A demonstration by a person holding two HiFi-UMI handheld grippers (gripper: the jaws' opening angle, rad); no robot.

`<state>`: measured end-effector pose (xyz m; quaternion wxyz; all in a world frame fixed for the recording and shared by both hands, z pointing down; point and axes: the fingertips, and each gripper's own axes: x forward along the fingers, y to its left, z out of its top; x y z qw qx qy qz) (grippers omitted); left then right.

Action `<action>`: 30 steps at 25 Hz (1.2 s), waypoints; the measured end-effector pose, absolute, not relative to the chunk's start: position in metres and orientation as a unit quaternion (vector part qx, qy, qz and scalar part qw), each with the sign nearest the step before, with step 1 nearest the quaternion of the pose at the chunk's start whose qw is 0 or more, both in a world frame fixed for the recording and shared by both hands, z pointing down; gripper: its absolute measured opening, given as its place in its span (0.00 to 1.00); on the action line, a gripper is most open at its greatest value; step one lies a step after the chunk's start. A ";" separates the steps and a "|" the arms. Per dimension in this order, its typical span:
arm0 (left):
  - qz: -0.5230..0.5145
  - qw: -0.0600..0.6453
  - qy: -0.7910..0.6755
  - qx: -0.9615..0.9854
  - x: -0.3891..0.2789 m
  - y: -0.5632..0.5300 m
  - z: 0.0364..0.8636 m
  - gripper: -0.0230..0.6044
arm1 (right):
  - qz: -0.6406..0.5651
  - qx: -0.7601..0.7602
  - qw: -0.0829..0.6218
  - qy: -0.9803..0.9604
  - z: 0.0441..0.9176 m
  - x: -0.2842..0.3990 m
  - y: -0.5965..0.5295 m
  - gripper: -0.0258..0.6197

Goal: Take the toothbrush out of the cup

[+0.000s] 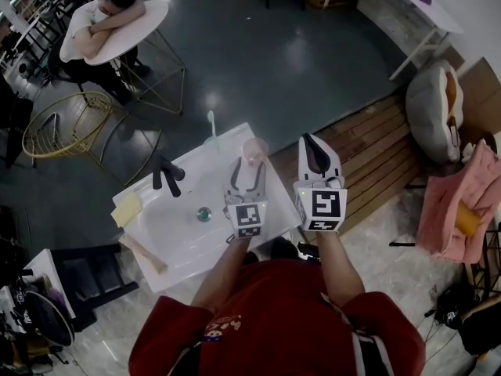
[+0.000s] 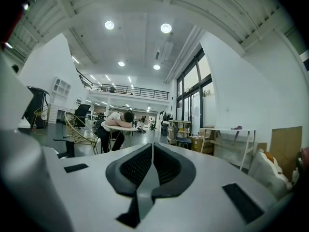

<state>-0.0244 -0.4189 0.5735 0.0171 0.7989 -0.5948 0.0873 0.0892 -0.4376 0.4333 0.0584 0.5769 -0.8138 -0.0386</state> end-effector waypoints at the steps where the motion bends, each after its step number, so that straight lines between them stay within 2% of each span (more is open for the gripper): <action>1: 0.088 0.022 -0.595 0.798 -0.025 -0.420 0.577 0.39 | -0.040 0.577 0.059 -0.814 0.432 0.089 -0.438 0.09; 18: 0.092 0.051 -0.598 0.794 -0.016 -0.436 0.601 0.38 | -0.042 0.581 0.075 -0.809 0.439 0.100 -0.443 0.09; 30: 0.086 0.047 -0.614 0.783 -0.021 -0.433 0.602 0.19 | -0.042 0.578 0.077 -0.811 0.440 0.097 -0.448 0.09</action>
